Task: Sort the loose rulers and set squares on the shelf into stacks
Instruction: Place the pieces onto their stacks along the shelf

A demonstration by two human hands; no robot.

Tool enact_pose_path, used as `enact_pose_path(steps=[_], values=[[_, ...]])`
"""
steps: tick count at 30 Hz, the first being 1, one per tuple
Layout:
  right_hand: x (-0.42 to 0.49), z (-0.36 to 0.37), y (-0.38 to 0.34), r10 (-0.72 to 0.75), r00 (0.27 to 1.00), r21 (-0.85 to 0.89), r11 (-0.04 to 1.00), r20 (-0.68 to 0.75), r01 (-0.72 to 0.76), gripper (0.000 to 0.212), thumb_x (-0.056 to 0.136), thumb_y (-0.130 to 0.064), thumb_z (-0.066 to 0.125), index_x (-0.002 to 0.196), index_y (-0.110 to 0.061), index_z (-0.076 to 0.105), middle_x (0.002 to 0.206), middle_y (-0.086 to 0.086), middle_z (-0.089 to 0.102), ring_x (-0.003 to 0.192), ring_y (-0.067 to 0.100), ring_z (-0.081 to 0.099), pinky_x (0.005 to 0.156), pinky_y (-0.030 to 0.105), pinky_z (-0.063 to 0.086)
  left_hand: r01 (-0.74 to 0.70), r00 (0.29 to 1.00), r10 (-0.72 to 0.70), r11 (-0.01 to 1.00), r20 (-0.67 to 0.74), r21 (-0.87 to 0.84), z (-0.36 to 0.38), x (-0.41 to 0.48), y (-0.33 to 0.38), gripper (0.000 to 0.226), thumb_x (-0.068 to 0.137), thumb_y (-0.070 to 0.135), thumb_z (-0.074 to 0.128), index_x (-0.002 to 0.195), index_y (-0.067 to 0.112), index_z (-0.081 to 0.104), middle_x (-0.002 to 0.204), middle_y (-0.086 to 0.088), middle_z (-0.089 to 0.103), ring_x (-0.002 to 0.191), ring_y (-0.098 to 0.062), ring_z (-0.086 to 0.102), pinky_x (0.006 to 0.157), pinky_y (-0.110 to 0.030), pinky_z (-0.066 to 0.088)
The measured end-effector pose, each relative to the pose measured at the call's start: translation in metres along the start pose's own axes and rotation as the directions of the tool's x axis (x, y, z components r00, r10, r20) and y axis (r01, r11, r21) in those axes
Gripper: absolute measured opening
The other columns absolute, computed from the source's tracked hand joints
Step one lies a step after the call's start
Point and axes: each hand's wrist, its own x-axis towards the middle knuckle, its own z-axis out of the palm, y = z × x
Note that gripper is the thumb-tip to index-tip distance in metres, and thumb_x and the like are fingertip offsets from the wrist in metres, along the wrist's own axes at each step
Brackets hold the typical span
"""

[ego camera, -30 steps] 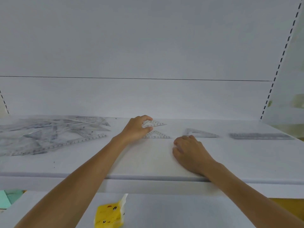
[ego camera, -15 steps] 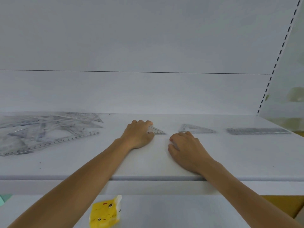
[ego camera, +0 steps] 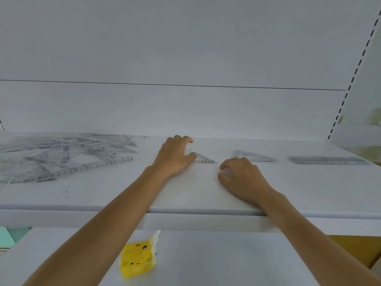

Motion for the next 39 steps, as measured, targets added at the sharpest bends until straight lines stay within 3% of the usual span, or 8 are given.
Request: enact_pose_path(steps=[6, 10, 14, 21, 28, 34, 37, 39], values=[[0.002, -0.004, -0.002, -0.010, 0.999, 0.031, 0.999, -0.034, 0.011, 0.037, 0.089, -0.029, 0.053, 0.124, -0.018, 0.055, 0.118, 0.001, 0.060, 0.111, 0.017, 0.050, 0.094, 0.031, 0.040, -0.091, 0.995, 0.089, 0.994, 0.047, 0.053, -0.044, -0.012, -0.020, 0.039, 0.089, 0.030, 0.052, 0.127, 0.023, 0.047, 0.118, 0.003, 0.056, 0.105, -0.015, 0.053, 0.083, -0.027, 0.038], [0.028, 0.014, -0.044, -0.051, 0.991, 0.071, 0.996, -0.127, 0.061, 0.035, 0.088, -0.021, 0.053, 0.123, -0.016, 0.054, 0.116, 0.001, 0.061, 0.108, 0.017, 0.052, 0.091, 0.029, 0.039, -0.027, 1.000, 0.026, 0.997, 0.015, 0.066, -0.091, -0.034, -0.076, 0.029, 0.087, 0.029, 0.055, 0.116, 0.024, 0.055, 0.110, 0.005, 0.058, 0.098, -0.012, 0.053, 0.086, -0.031, 0.043], [0.068, 0.040, -0.119, -0.122, 0.987, 0.106, 0.985, -0.107, 0.133, 0.032, 0.092, -0.024, 0.050, 0.122, -0.015, 0.054, 0.116, 0.001, 0.062, 0.107, 0.018, 0.054, 0.090, 0.030, 0.041, 0.059, 0.997, -0.059, 0.998, -0.043, -0.004, -0.132, -0.068, -0.142, 0.024, 0.086, 0.020, 0.058, 0.110, 0.018, 0.062, 0.108, 0.002, 0.061, 0.090, -0.008, 0.053, 0.079, -0.023, 0.039], [0.108, 0.073, -0.233, -0.247, 0.967, 0.167, 0.953, -0.061, 0.254, 0.032, 0.091, -0.026, 0.051, 0.120, -0.014, 0.055, 0.115, 0.004, 0.062, 0.105, 0.021, 0.056, 0.090, 0.035, 0.046, 0.180, 0.980, -0.183, 0.983, -0.083, -0.039, -0.190, -0.110, -0.246, 0.020, 0.084, 0.017, 0.062, 0.104, 0.017, 0.065, 0.106, 0.001, 0.063, 0.090, -0.010, 0.055, 0.080, -0.023, 0.042], [0.129, 0.097, -0.310, -0.288, 0.958, 0.184, 0.942, 0.014, 0.280, 0.032, 0.090, -0.025, 0.053, 0.121, -0.014, 0.055, 0.113, 0.005, 0.061, 0.102, 0.021, 0.058, 0.088, 0.034, 0.048, 0.199, 0.976, -0.203, 0.978, -0.082, -0.062, -0.225, -0.133, -0.322, 0.015, 0.085, 0.020, 0.062, 0.099, 0.026, 0.062, 0.103, 0.010, 0.060, 0.092, -0.006, 0.055, 0.075, -0.018, 0.038], [0.138, 0.116, -0.348, -0.299, 0.948, 0.143, 0.948, 0.107, 0.283, 0.032, 0.091, -0.024, 0.050, 0.121, -0.015, 0.056, 0.120, 0.004, 0.060, 0.106, 0.020, 0.058, 0.093, 0.035, 0.047, 0.212, 0.976, -0.210, 0.977, -0.065, 0.023, -0.241, -0.132, -0.357, 0.020, 0.084, 0.024, 0.063, 0.105, 0.023, 0.063, 0.110, 0.002, 0.061, 0.095, -0.010, 0.052, 0.079, -0.023, 0.037], [0.139, 0.121, -0.353, -0.316, 0.929, 0.124, 0.947, 0.194, 0.296, 0.036, 0.090, -0.013, 0.048, 0.126, -0.014, 0.054, 0.129, 0.006, 0.056, 0.114, 0.020, 0.054, 0.097, 0.029, 0.042, 0.224, 0.974, -0.222, 0.973, -0.049, 0.046, -0.244, -0.127, -0.367, 0.026, 0.084, 0.035, 0.063, 0.108, 0.026, 0.062, 0.115, 0.002, 0.059, 0.096, -0.010, 0.051, 0.079, -0.024, 0.035], [0.140, 0.122, -0.353, -0.327, 0.917, 0.113, 0.944, 0.227, 0.309, 0.035, 0.092, -0.014, 0.046, 0.126, -0.014, 0.056, 0.132, 0.005, 0.055, 0.116, 0.019, 0.053, 0.094, 0.023, 0.038, 0.225, 0.974, -0.224, 0.973, -0.020, 0.043, -0.241, -0.123, -0.370, 0.033, 0.083, 0.042, 0.062, 0.113, 0.027, 0.061, 0.122, 0.004, 0.057, 0.107, -0.013, 0.051, 0.084, -0.023, 0.034]])
